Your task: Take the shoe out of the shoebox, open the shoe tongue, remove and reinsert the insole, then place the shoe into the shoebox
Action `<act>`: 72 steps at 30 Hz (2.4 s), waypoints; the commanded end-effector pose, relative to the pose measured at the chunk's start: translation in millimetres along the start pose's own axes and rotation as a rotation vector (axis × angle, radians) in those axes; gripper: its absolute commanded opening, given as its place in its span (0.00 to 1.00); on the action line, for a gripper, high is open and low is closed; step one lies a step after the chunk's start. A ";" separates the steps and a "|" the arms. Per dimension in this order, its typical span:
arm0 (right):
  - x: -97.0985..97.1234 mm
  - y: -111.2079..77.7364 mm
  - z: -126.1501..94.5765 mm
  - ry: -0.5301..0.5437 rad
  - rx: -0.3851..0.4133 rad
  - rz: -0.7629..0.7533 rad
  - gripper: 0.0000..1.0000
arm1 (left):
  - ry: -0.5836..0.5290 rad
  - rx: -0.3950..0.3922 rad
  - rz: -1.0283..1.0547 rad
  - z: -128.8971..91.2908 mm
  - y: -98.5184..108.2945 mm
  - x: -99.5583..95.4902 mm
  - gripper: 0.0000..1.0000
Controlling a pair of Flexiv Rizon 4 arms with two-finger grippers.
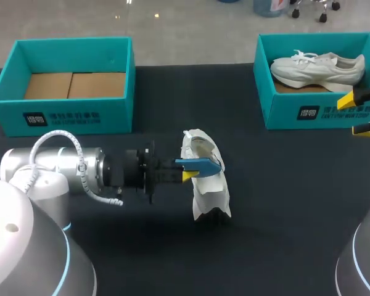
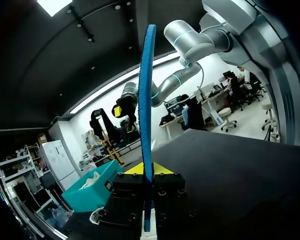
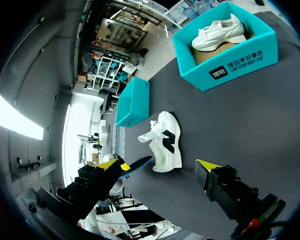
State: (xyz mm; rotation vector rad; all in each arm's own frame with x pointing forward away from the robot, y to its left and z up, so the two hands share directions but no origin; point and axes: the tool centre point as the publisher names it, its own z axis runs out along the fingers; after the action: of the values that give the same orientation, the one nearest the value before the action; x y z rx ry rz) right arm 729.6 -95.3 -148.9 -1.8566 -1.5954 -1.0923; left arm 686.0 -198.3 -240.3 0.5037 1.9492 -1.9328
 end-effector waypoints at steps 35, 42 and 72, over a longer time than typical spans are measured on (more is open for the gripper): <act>-0.2 -0.5 -0.4 -0.003 0.000 0.001 1.00 | 0.021 -0.005 0.037 5.0 18.1 -10.8 0.00; -0.2 -0.5 -0.4 -0.003 0.000 0.001 1.00 | 0.027 0.006 0.013 12.5 25.6 -10.1 0.00; -0.2 -0.5 -0.4 -0.003 0.000 0.001 1.00 | 0.001 0.033 0.030 27.3 37.8 -2.7 0.00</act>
State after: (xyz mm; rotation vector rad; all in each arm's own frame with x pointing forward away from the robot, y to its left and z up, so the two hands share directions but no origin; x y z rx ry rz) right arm 729.3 -95.5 -148.6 -1.8572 -1.5959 -1.0916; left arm 705.6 -221.7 -265.8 0.5468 1.9200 -1.9325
